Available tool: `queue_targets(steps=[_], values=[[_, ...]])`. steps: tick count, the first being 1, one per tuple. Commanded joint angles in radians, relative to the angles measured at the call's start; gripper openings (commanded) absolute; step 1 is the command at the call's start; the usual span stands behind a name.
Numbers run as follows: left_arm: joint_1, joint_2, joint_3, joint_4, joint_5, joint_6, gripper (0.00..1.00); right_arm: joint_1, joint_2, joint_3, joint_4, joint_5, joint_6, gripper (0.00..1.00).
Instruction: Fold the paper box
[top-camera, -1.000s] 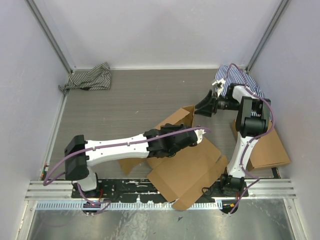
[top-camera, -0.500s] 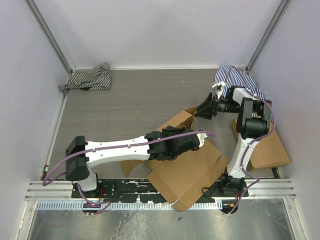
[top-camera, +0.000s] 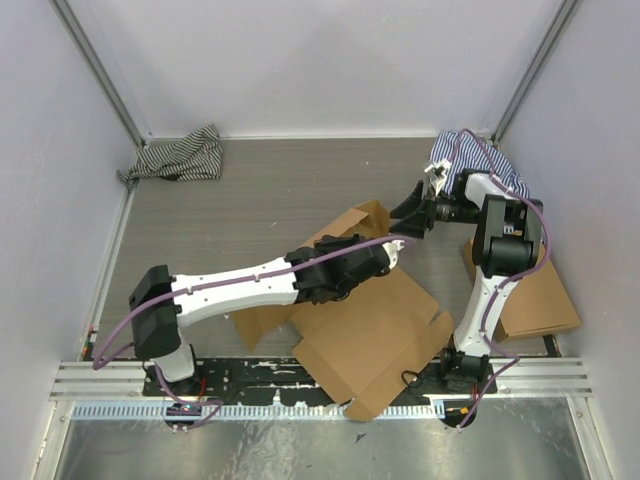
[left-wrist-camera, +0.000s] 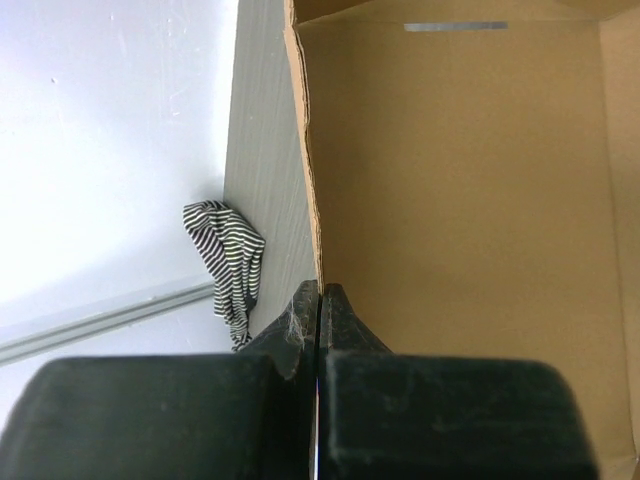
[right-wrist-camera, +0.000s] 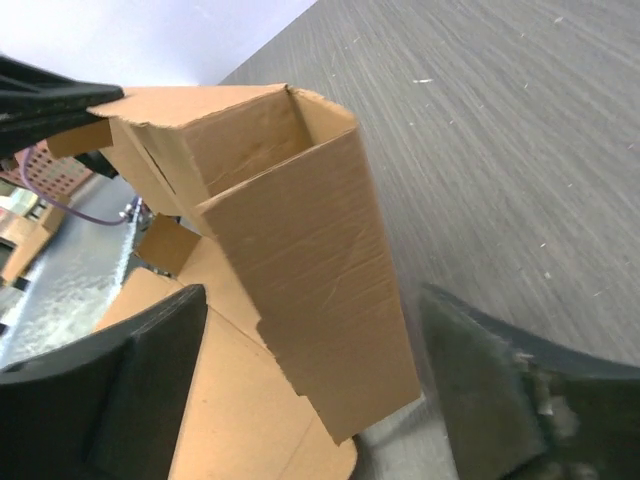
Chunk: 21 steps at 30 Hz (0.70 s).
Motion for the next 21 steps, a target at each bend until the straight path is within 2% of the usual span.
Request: queue_targets(steps=[1,6,14,17,21], values=[[0.023,-0.001,-0.039,0.090,-0.015,0.054,0.00,0.005,0.003,0.053,-0.020,-0.082,0.031,1.00],[0.066,-0.021,-0.084,0.235,-0.031,0.144,0.00,-0.002,0.030,0.107,-0.020,-0.082,0.057,1.00],[0.216,-0.051,-0.167,0.536,0.014,0.408,0.00,-0.008,0.155,0.289,-0.019,-0.082,0.112,1.00],[0.269,-0.044,-0.152,0.615,0.063,0.453,0.00,-0.008,0.201,0.380,-0.020,-0.081,0.138,1.00],[0.325,0.007,-0.087,0.636,0.131,0.479,0.00,-0.011,0.282,0.562,-0.018,-0.079,0.223,1.00]])
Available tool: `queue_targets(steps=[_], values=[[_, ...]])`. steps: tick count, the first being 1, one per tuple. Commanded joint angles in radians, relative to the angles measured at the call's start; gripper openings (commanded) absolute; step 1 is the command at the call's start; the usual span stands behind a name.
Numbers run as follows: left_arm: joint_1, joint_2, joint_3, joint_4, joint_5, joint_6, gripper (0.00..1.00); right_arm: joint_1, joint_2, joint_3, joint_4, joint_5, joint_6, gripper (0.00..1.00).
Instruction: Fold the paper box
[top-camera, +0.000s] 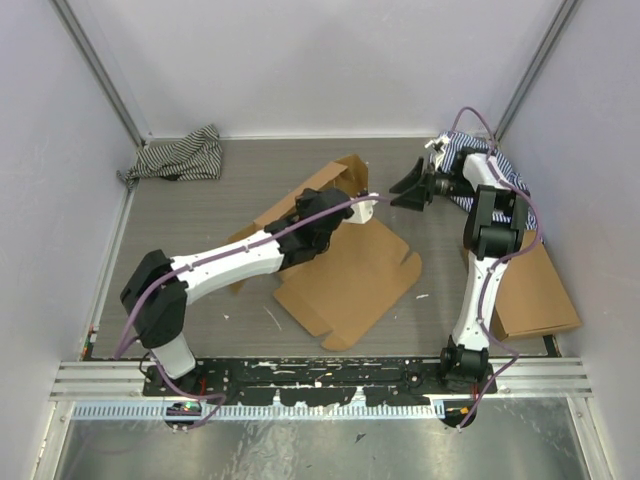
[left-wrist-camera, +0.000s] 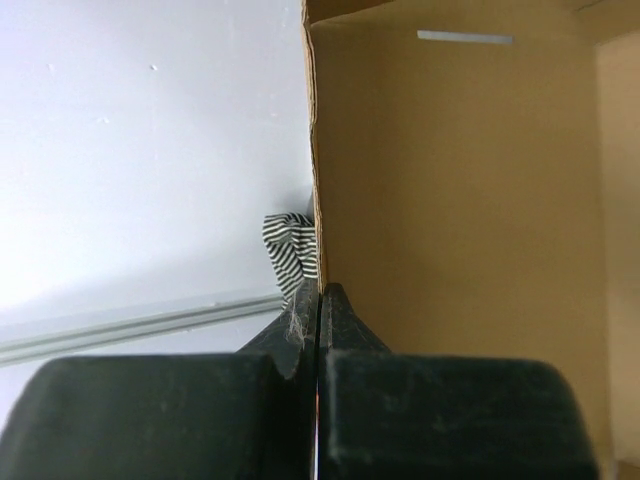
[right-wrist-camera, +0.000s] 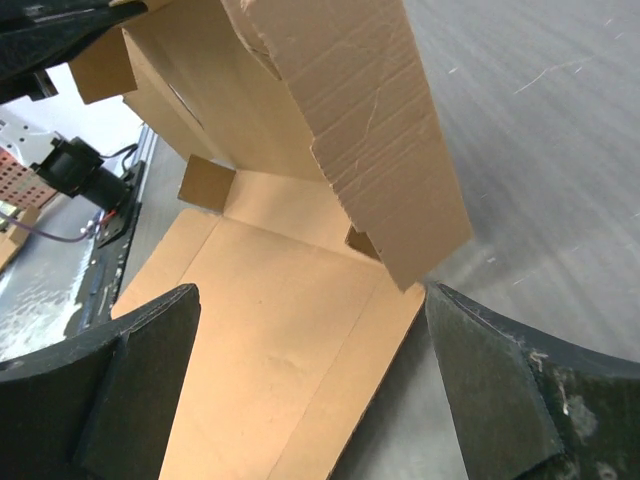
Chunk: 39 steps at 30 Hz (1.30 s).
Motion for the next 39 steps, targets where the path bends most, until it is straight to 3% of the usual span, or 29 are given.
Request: queue_targets(steps=[1,5,7,9,13,15,17,22,25,28,29,30,32,34,37,39], values=[[0.048,0.024,0.094,0.121,0.090,0.085,0.00,-0.010,0.051,0.216,-0.007,-0.073,0.108,1.00],[0.073,0.098,0.172,0.133,0.116,0.093,0.00,-0.014,0.136,0.465,-0.006,-0.074,0.263,1.00],[0.073,0.126,0.202,0.135,0.120,0.091,0.00,-0.013,0.171,0.613,0.030,-0.075,0.469,1.00],[0.073,0.136,0.219,0.132,0.124,0.073,0.00,-0.012,0.131,0.607,0.131,-0.074,0.606,1.00],[0.071,0.133,0.217,0.125,0.133,0.025,0.00,0.012,-0.112,0.445,0.510,0.067,1.005,1.00],[0.066,0.126,0.202,0.127,0.130,0.008,0.00,0.042,-0.273,0.250,0.892,0.501,1.356,1.00],[0.063,0.119,0.182,0.133,0.126,-0.001,0.00,0.043,-0.378,0.154,1.015,0.758,1.418,1.00],[0.060,0.087,0.136,0.159,0.126,-0.002,0.00,0.014,-0.444,0.085,1.161,1.100,1.519,1.00],[0.063,0.080,0.118,0.163,0.143,-0.002,0.00,0.015,-0.523,-0.171,1.526,1.209,1.529,1.00],[0.064,0.084,0.099,0.195,0.151,0.022,0.00,0.012,-0.510,-0.345,1.882,1.372,1.710,1.00],[0.066,0.084,0.091,0.208,0.152,0.030,0.00,0.003,-0.461,-0.354,1.952,1.338,1.742,1.00],[0.068,0.086,0.088,0.214,0.151,0.030,0.00,-0.007,-0.407,-0.324,1.966,1.210,1.744,1.00],[0.073,0.088,0.091,0.215,0.146,0.028,0.00,-0.027,-0.268,-0.193,1.974,0.829,1.704,0.81],[0.078,0.088,0.089,0.215,0.146,0.028,0.00,-0.026,-0.141,-0.076,2.011,0.600,1.779,0.67],[0.093,0.091,0.104,0.196,0.145,0.028,0.00,-0.026,-0.037,-0.116,2.421,0.474,2.020,0.67],[0.104,0.092,0.121,0.172,0.153,0.022,0.00,-0.020,0.023,-0.090,2.547,0.421,2.112,0.69]])
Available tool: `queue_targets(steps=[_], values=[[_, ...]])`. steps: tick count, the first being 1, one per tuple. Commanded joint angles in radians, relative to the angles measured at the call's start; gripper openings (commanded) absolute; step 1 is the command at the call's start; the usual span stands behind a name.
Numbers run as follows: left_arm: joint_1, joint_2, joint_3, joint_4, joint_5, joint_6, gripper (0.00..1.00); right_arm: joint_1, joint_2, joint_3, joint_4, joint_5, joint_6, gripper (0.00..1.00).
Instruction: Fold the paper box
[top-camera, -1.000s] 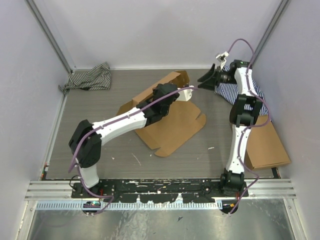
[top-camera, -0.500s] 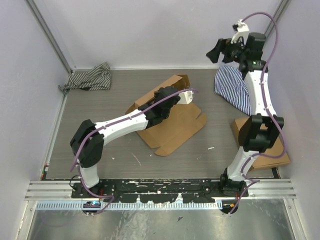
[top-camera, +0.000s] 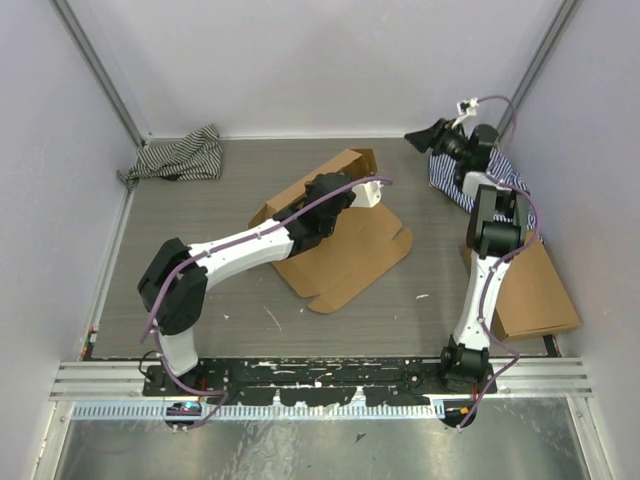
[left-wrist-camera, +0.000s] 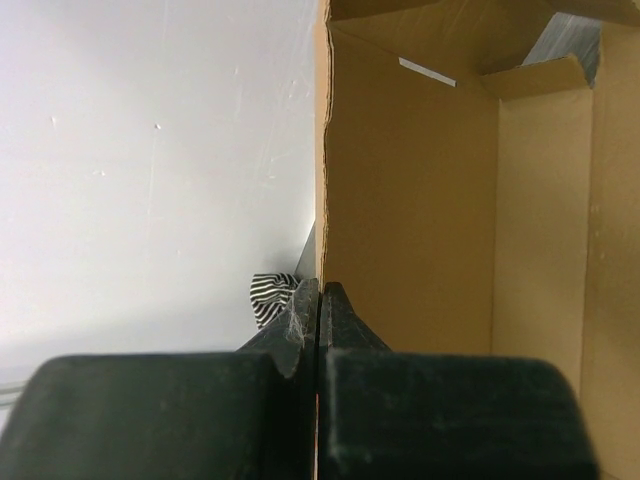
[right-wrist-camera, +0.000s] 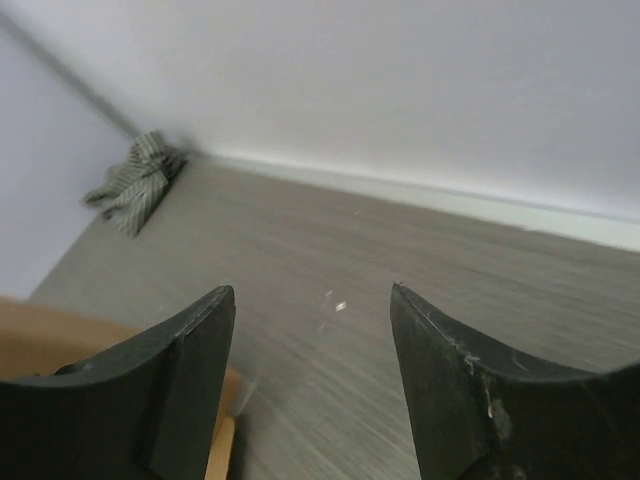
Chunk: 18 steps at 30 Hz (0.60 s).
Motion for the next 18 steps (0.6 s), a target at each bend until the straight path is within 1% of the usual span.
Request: queue_targets(steps=[1,5,8,12,16,18], values=[[0.030,-0.027,0.030,-0.012,0.014,-0.012,0.00,0.018,0.052,0.063,0.502,-0.297,0.274,0.70],[0.057,-0.013,0.068,-0.059,0.035,-0.031,0.00,0.065,0.105,0.103,0.475,-0.369,0.227,0.73],[0.075,-0.002,0.099,-0.099,0.053,-0.064,0.00,0.100,0.122,0.113,0.460,-0.387,0.190,0.76],[0.082,0.013,0.111,-0.114,0.056,-0.068,0.00,0.153,0.199,0.189,0.437,-0.403,0.179,0.78],[0.090,0.019,0.113,-0.129,0.058,-0.078,0.00,0.199,0.264,0.287,0.345,-0.418,0.125,0.79],[0.092,0.018,0.110,-0.130,0.060,-0.081,0.00,0.206,0.288,0.310,0.341,-0.419,0.123,0.79]])
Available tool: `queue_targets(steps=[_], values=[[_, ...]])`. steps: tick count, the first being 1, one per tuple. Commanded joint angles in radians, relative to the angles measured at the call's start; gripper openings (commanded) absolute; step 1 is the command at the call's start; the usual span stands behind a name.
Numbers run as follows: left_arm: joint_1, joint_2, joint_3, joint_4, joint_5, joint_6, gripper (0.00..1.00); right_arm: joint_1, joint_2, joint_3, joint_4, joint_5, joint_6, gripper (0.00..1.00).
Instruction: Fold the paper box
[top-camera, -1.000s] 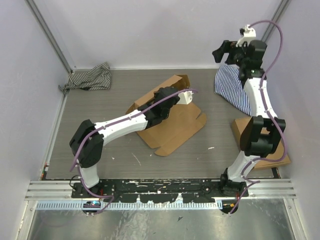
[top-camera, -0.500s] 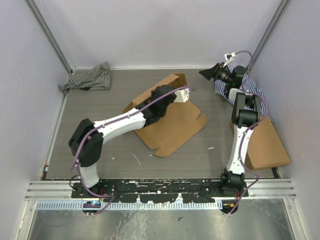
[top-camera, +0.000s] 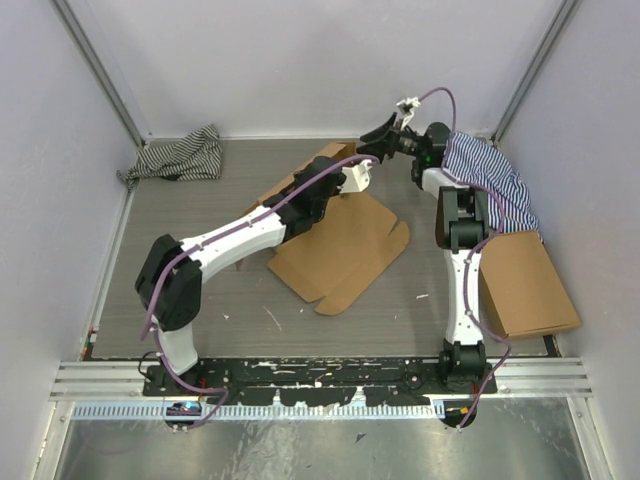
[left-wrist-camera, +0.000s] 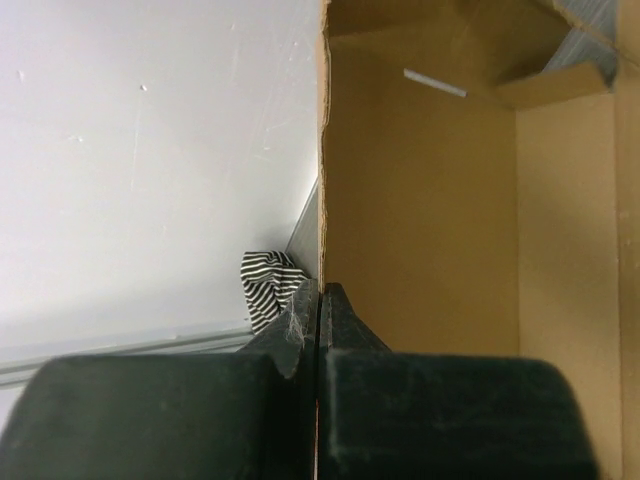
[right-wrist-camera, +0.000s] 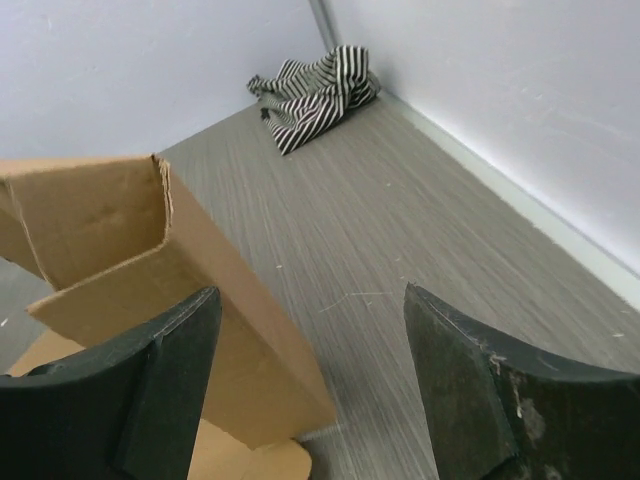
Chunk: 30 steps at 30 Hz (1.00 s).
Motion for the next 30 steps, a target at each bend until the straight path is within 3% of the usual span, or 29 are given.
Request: queue_targets(steps=[1,14,30], values=[[0.010,0.016,0.030,-0.008,0.014,-0.024,0.00,0.020,0.045,0.072,-0.017,-0.039,-0.036,0.79],[0.031,0.055,0.056,-0.035,0.027,-0.046,0.00,0.039,0.078,0.023,0.296,-0.135,0.221,0.79],[0.035,0.100,0.070,-0.082,-0.007,-0.025,0.00,0.082,0.084,0.006,0.301,-0.145,0.206,0.78]])
